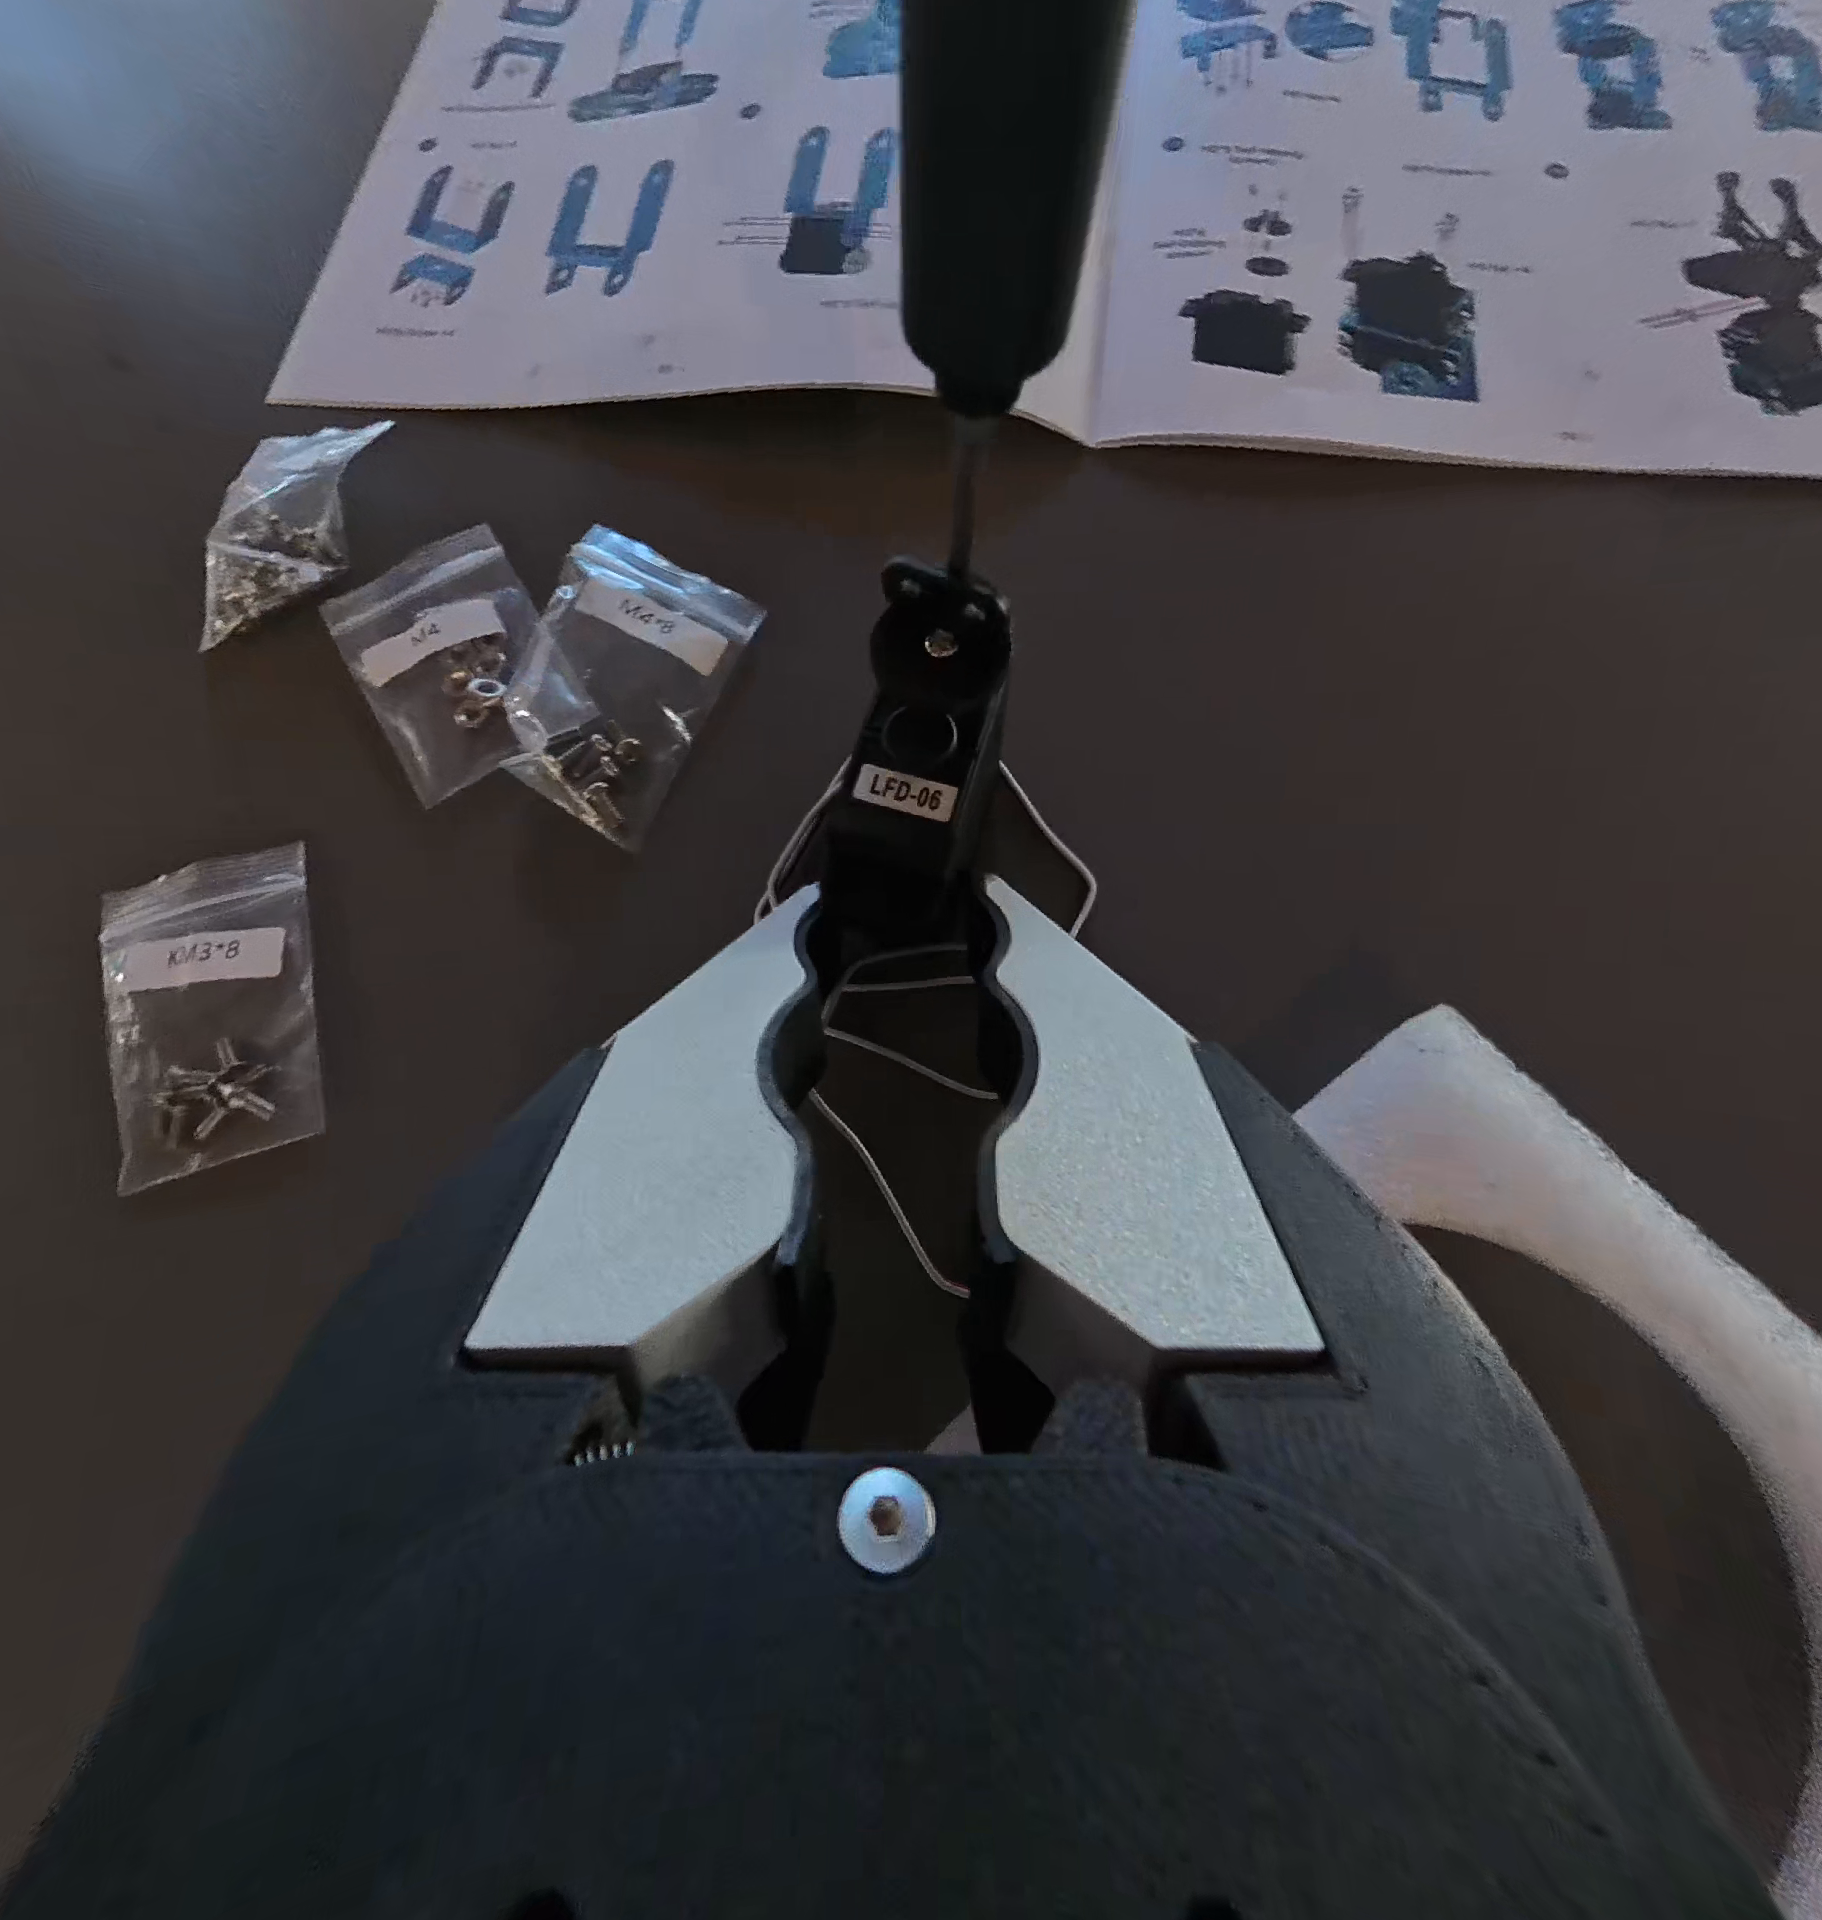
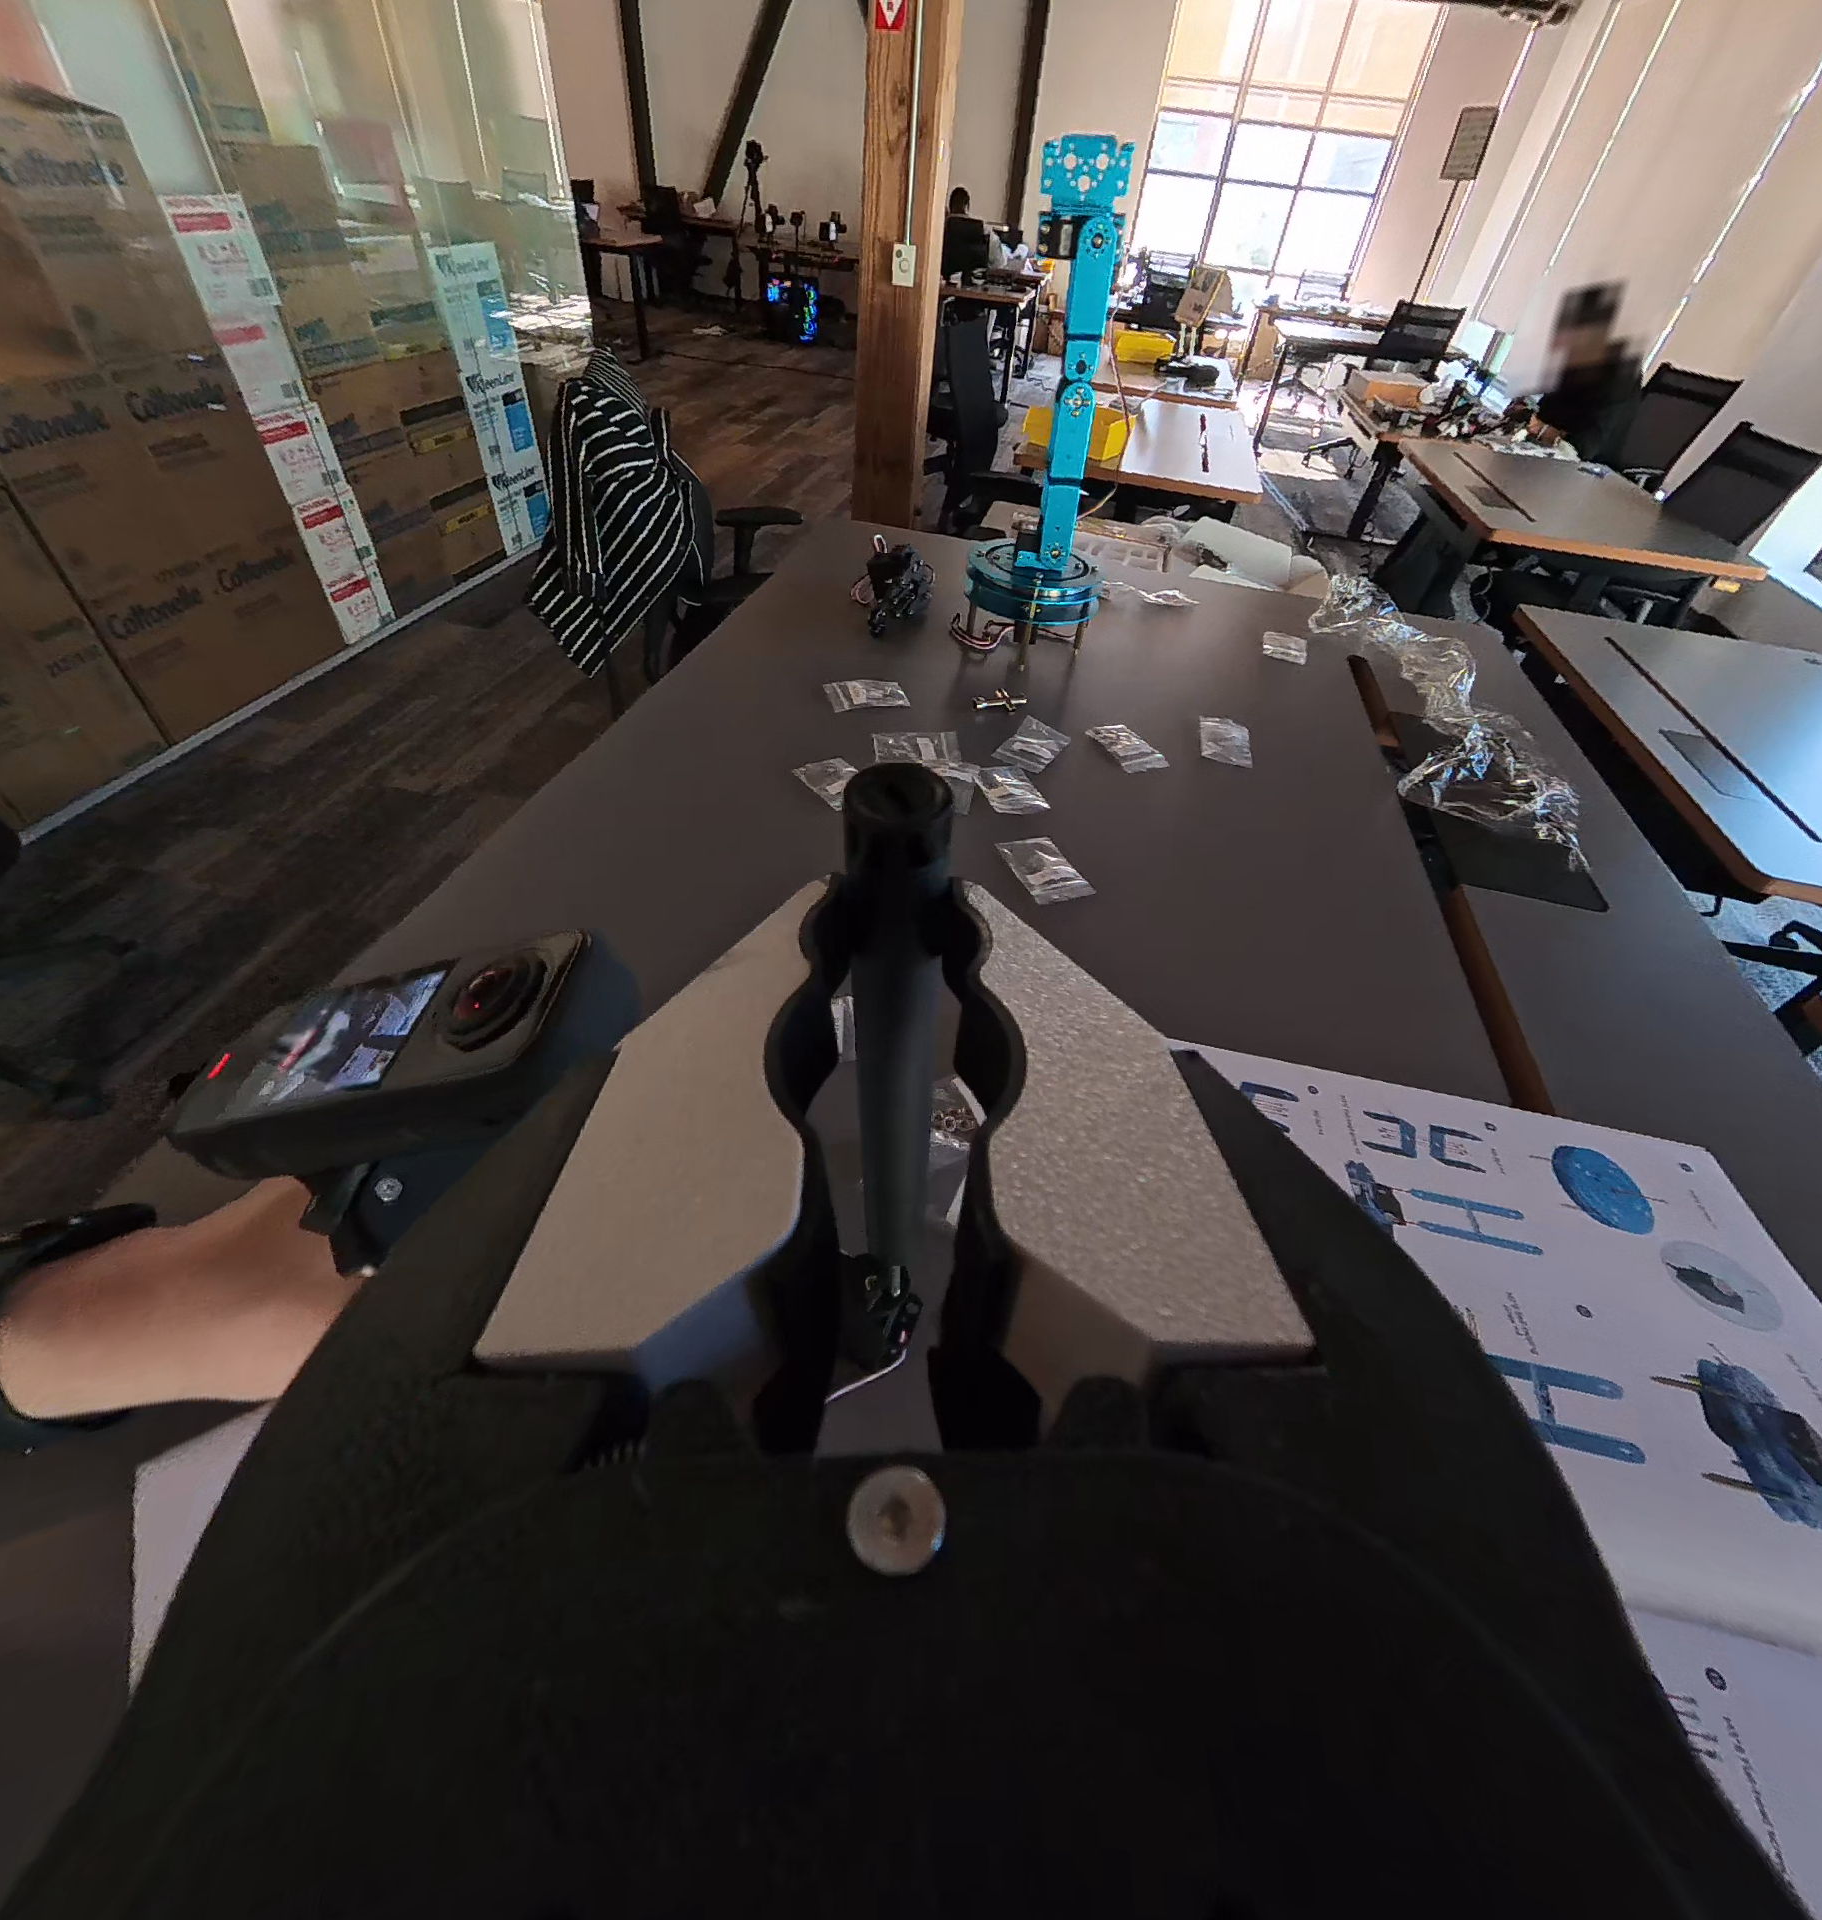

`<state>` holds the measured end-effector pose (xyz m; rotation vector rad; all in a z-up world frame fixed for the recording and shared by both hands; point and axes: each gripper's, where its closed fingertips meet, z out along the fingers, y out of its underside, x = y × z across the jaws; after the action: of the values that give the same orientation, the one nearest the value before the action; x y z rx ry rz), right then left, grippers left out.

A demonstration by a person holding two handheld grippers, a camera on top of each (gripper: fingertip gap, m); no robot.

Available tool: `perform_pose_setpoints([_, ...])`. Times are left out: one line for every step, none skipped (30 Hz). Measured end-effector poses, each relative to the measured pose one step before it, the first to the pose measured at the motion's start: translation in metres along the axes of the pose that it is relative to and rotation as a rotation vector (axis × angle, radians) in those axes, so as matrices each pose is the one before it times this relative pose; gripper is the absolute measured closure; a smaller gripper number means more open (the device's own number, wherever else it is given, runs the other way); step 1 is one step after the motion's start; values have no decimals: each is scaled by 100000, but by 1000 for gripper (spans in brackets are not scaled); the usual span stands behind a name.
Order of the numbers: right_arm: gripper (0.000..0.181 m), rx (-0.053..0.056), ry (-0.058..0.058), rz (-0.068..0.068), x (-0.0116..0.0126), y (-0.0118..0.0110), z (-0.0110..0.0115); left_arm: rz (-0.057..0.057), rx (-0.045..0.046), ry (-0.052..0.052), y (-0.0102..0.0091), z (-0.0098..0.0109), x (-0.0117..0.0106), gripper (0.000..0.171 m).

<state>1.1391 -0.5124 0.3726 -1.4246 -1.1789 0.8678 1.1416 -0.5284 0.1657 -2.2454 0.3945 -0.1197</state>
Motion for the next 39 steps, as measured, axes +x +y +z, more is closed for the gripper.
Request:
perform_pose_setpoints([165, -235, -694, 58, -86, -12, 9, 1440, 234, 2994, 21, -103, 209, 144])
perform_pose_setpoints([165, 25, -961, -68, -137, -10, 30, 1583, 359, 3322, 38, -57, 194, 141])
perform_pose_setpoints([165, 340, -379, -90, -83, -15, 1, 1304, 199, 2924, 66, -14, 135, 138])
perform_pose_setpoints([165, 364, -433, -445, -127, -13, -1, 1545, -209, 2313, 82, 5, 36, 134])
perform_pose_setpoints([165, 419, -386, -814, -133, -11, -14, 1566, -519, 854, 78, -24, -161, 134])
perform_pose_setpoints([165, 390, 219, -408, -44, 7, -26, 1634, 514, 457, -126, -82, -160, 135])
perform_pose_setpoints([165, 456, -421, -300, -121, -11, -19, 1856, 1033, 661, -252, -142, -28, 137])
perform_pose_setpoints([165, 425, -352, 2, -93, -15, -13, 1695, -30, -569, -158, -141, -171, 139])
perform_pose_setpoints([165, 212, 237, 25, 22, 10, -42, 1492, -635, -1224, -107, -113, -259, 139])
perform_pose_setpoints([165, 110, -109, 126, 5, 5, -34, 1007, -458, -443, -149, -60, -143, 138])
perform_pose_setpoints([165, 104, -132, 374, 2, 5, -20, 201, -432, 83, -139, -4, -75, 138])
perform_pose_setpoints([165, 148, 157, 312, 33, 13, -49, -343, -464, 782, -158, 87, 15, 135])
perform_pose_setpoints([165, 118, 278, 94, 37, 6, -59, -581, -678, 1630, -130, 158, 173, 134])
perform_pose_setpoints([165, 140, 207, -50, 29, 14, -68, -493, -985, 1040, -89, 221, 119, 135])
perform_pose_setpoints([165, 134, 67, 197, 9, 14, -54, -100, -730, 259, -64, 254, 12, 139])
perform_pose_setpoints([165, 191, 301, 144, 62, 15, -35, 37, -174, 597, -54, 250, 93, 147])
perform_pose_setpoints([165, 185, 123, 383, 71, -2, -26, -96, 253, 851, -23, 211, 123, 151])
perform_pose_setpoints([165, 80, -221, 617, 33, 11, -17, -921, 683, 301, -30, 99, 21, 151])
perform_pose_setpoints([165, -95, 293, 415, 108, 24, -24, -2112, 763, -271, -32, 22, -55, 151])
perform_pose_setpoints([165, 22, 703, 199, 136, 18, -45, -2450, 636, -884, -4, 11, -55, 151])
perform_pose_setpoints([165, 59, 1019, 394, 149, 34, -54, -2108, 609, -1873, -17, -5, -72, 151])
perform_pose_setpoints([165, 141, 1381, 449, 165, 20, -46, -1387, 505, -2829, -10, 7, -57, 151])
perform_pose_setpoints([165, 181, 2028, 14, 197, 20, -59, -932, 48, -3484, 0, 0, -46, 151])
perform_pose_setpoints([165, 304, 2146, -143, 149, 16, -41, -1459, -388, -3561, 1, -15, -25, 151])
perform_pose_setpoints([165, 667, 1706, 491, 26, 6, -28, -2241, -465, -3139, -1, 10, 10, 152])
perform_pose_setpoints([165, 726, 2251, 646, 40, -6, -26, -2357, -266, -2646, -35, 34, 29, 152])
perform_pose_setpoints([165, 614, 3008, -63, 98, -2, -6, -1623, -167, -2237, -51, 58, 41, 152])
perform_pose_setpoints([165, 269, 2880, -487, 47, -7, 13, -1190, -278, -2016, -102, 112, 18, 152])
perform_pose_setpoints([165, 76, 2672, -428, 9, 0, 50, -2100, -294, -1742, -153, 178, 30, 152])
perform_pose_setpoints([165, 102, 2244, -611, -24, -1, 106, -2558, -151, -1080, -162, 190, 143, 152])
perform_pose_setpoints([165, 188, 1419, -393, -53, -24, 100, -1936, 293, -927, -136, 137, 150, 152])
perform_pose_setpoints([165, -167, 276, -299, -75, -3, 97, -1105, 813, -754, -101, 81, 143, 152])
perform_pose_setpoints([165, -281, -162, -238, 17, -17, 51, 37, 820, -62, -41, 26, 173, 152])
perform_pose_setpoints([165, -217, -712, -331, 67, -3, -28, 1498, 182, 688, 47, -48, 169, 151])
perform_pose_setpoints([165, -285, -1367, -326, 71, 4, -89, 2664, -831, 1781, 146, -84, 189, 151])
perform_pose_setpoints([165, -371, -1753, 75, 74, 11, -137, 2964, -1531, 3757, 211, -64, 375, 147])
perform_pose_setpoints([165, -393, -2618, 485, -20, 25, -108, 3033, -1616, 6334, 187, -21, 646, 133])
perform_pose_setpoints([165, -153, -2046, 549, 62, 24, -122, 3728, -2179, 7829, 245, -33, 745, 123])
perform_pose_setpoints([165, 171, -2926, -140, -69, 14, -114, 3913, -2882, 6018, 348, -105, 322, 126])
